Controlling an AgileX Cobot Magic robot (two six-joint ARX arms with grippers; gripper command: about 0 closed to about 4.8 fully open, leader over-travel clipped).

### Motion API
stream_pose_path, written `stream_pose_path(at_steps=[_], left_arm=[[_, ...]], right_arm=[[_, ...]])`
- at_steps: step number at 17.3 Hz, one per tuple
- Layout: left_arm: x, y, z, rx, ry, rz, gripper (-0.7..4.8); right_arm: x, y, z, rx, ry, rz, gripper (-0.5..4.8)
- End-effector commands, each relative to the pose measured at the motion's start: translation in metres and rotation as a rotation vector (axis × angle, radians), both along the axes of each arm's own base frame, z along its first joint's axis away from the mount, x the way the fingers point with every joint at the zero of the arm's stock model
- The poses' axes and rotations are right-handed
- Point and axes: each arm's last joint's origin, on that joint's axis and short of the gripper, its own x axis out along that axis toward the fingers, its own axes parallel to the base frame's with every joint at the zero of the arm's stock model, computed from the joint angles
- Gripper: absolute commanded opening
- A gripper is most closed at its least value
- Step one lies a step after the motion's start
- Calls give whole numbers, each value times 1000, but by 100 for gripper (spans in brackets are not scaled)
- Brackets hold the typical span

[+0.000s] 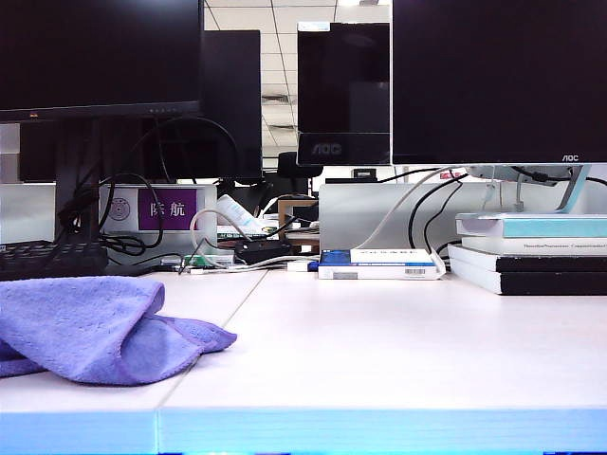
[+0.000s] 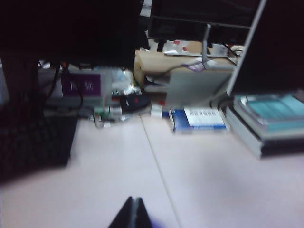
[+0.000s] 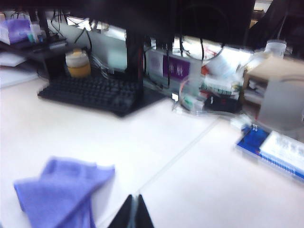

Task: Wipe the table from front to back using the rag.

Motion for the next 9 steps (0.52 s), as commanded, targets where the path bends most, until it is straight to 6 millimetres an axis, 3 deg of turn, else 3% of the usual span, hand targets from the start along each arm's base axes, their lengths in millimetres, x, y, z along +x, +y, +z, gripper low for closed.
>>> stream_pose_path(at_steps=[1, 5, 9], left_arm=[[-24, 12, -37, 27, -10, -34, -6], [-35, 17, -83, 30, -6, -66, -6], [-21, 9, -119, 30, 34, -72, -6]], right_arm=[[-10, -11, -29, 17, -28, -62, -1], [-15, -17, -73, -37, 26, -149, -1], [-17, -20, -110, -69, 76, -156, -1]])
